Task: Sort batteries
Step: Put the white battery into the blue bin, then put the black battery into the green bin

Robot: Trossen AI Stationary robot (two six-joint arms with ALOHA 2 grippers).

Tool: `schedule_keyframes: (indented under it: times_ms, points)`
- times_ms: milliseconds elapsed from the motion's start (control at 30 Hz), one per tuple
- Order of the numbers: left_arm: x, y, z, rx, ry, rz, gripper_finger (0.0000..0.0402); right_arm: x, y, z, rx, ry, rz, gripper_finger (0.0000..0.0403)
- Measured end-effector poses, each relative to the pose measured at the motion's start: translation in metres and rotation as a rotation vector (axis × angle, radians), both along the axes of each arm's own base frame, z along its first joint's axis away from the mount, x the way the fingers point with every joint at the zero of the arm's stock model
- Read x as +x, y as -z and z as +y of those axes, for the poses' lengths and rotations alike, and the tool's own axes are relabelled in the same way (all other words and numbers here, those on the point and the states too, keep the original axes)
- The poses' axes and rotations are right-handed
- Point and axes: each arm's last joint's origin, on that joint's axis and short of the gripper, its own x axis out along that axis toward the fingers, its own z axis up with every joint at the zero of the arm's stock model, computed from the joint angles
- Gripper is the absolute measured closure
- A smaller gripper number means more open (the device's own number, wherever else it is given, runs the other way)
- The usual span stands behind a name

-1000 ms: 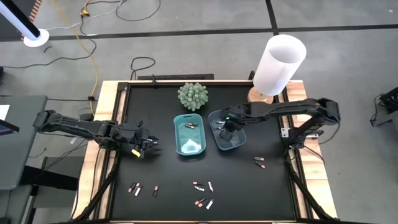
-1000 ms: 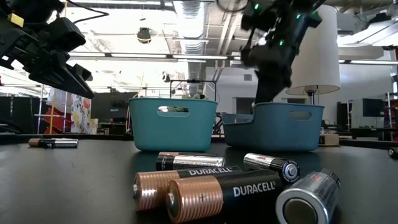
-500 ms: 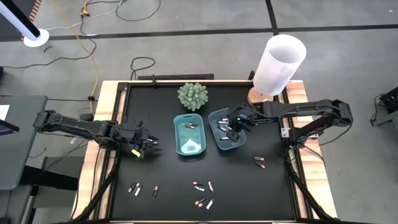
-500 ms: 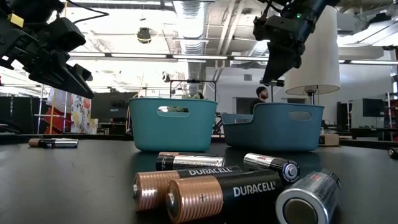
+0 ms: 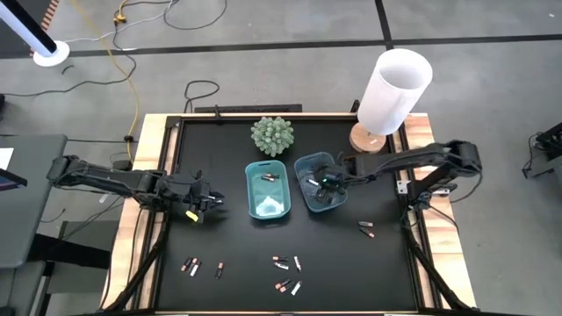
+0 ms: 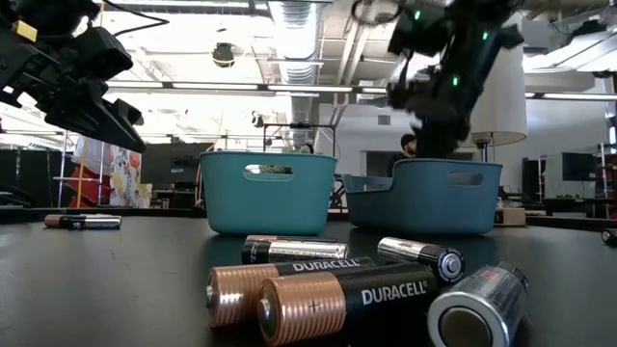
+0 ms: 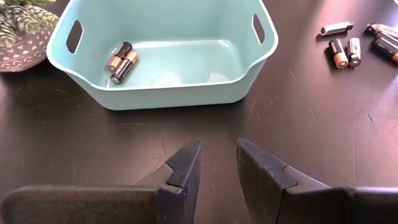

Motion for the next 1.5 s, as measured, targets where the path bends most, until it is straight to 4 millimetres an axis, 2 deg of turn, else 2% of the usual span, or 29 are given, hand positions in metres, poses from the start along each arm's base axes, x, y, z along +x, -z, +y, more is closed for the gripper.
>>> schedule_keyframes:
  times_ms: [267,433,600,767,900,1000,1133,1267,1500]
  points:
    - [0.000,0.000,0.000,0.000,0.000,-0.001,0.0304,0.027,0.047,-0.003,0.048,-0.026,0.057,0.0331]
    - [0.000,0.000,0.000,0.000,0.000,-0.002,0.0304,0.033,0.056,-0.009,0.071,-0.020,0.118,0.0298]
    - [0.000,0.000,0.000,0.000,0.000,-0.002,0.0304,0.032,0.041,-0.012,0.079,-0.030,0.133,0.0240]
    - [0.000,0.000,0.000,0.000,0.000,-0.002,0.0304,0.026,0.005,-0.012,0.069,-0.032,0.067,0.0194]
    - [0.000,0.000,0.000,-0.001,0.001,-0.003,0.0304,0.012,-0.027,-0.009,0.065,-0.017,-0.036,0.0184]
    - [0.000,0.000,0.000,-0.002,0.000,-0.003,0.0304,-0.007,-0.051,-0.002,0.076,0.003,-0.079,0.0190]
    - [0.000,0.000,0.000,-0.014,-0.009,-0.005,0.0304,-0.035,-0.066,0.017,0.108,0.017,-0.102,0.0204]
    - [0.000,0.000,0.001,-0.003,-0.048,-0.008,0.0304,-0.068,-0.056,0.041,0.115,0.042,-0.121,0.0221]
    - [0.000,0.000,0.003,-0.009,-0.108,-0.010,0.0304,-0.126,-0.006,0.078,0.259,0.133,-0.092,0.0232]
